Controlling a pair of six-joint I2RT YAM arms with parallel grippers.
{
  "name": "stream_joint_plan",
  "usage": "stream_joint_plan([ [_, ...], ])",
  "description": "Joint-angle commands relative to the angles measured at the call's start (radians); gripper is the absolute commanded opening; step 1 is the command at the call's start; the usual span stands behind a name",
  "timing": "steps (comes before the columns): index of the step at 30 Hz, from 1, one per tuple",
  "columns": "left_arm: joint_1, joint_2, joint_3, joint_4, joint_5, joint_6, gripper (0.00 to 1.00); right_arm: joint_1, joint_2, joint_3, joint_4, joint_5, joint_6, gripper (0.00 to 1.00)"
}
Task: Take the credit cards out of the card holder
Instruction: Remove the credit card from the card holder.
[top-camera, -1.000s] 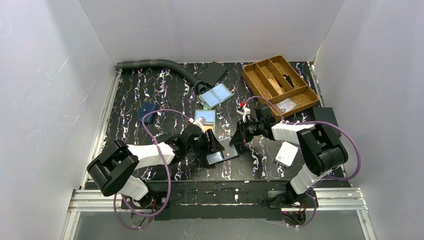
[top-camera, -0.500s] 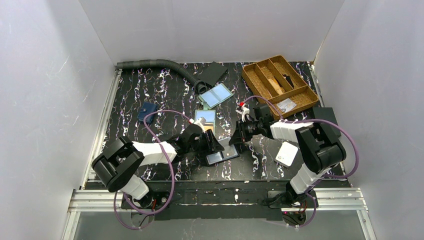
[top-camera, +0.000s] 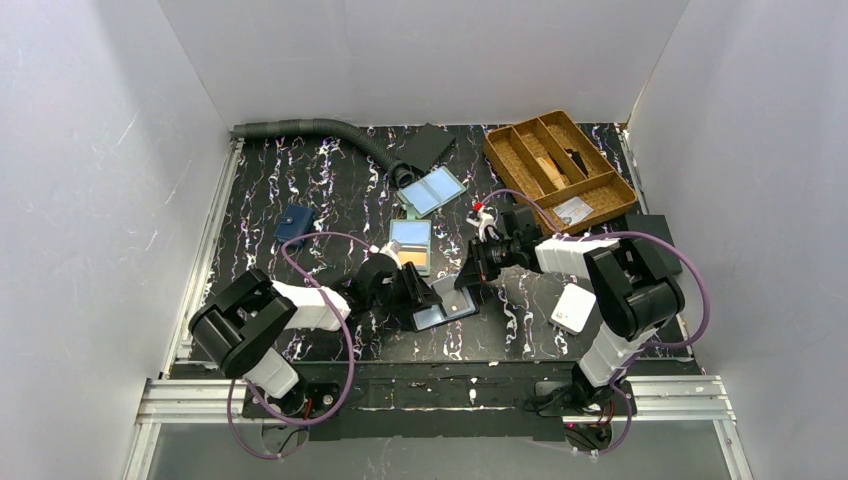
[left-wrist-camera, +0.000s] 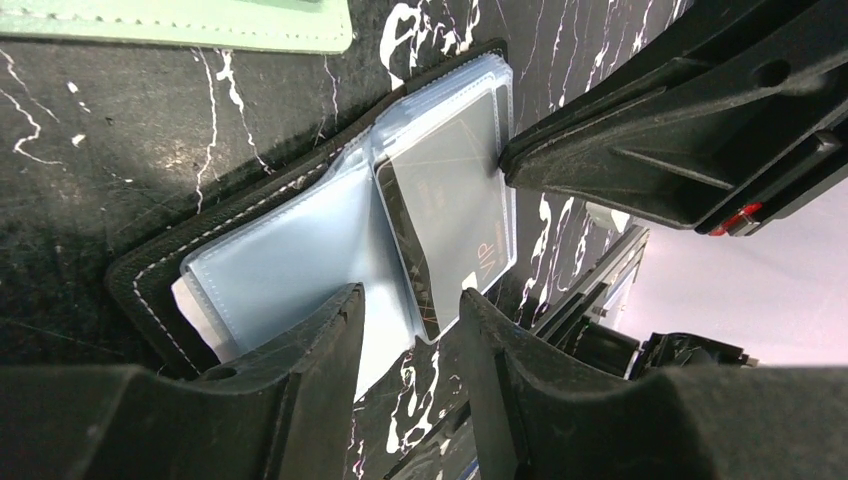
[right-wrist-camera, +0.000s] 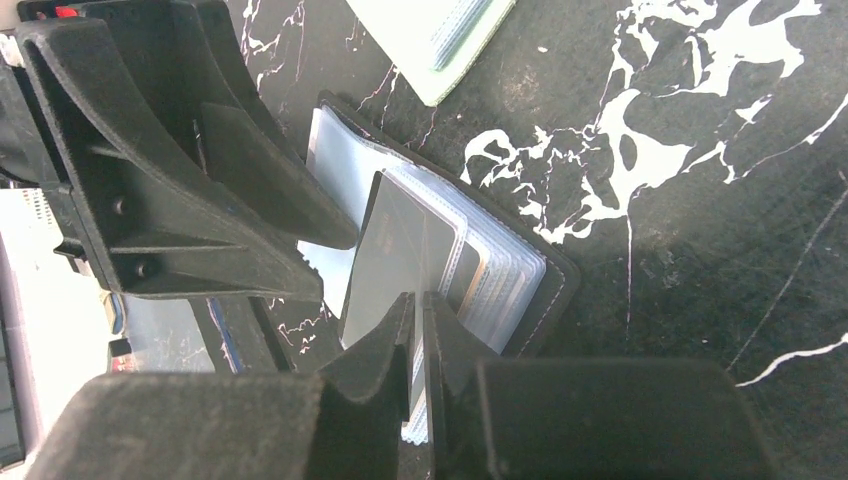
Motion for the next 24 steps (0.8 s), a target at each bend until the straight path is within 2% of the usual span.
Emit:
stream_joint_plan([
  [1, 0.015, 0.032, -0.039, 0.07, 0.006, -0.051, 0.38, 0.026, 0.05, 0.018, -0.07, 0.072, -0.055, 0.16],
  [12, 0.048, 0.123, -0.118, 0.3, 0.046, -0.164, 0.35, 0.058, 0.078, 0.039, -0.118, 0.064, -0.08, 0.12],
  [24, 0.054, 0.088, -0.145, 0.328, 0.026, -0.198, 0.29, 0.08, 0.089, 0.068, -0.163, 0.033, -0.108, 0.09],
])
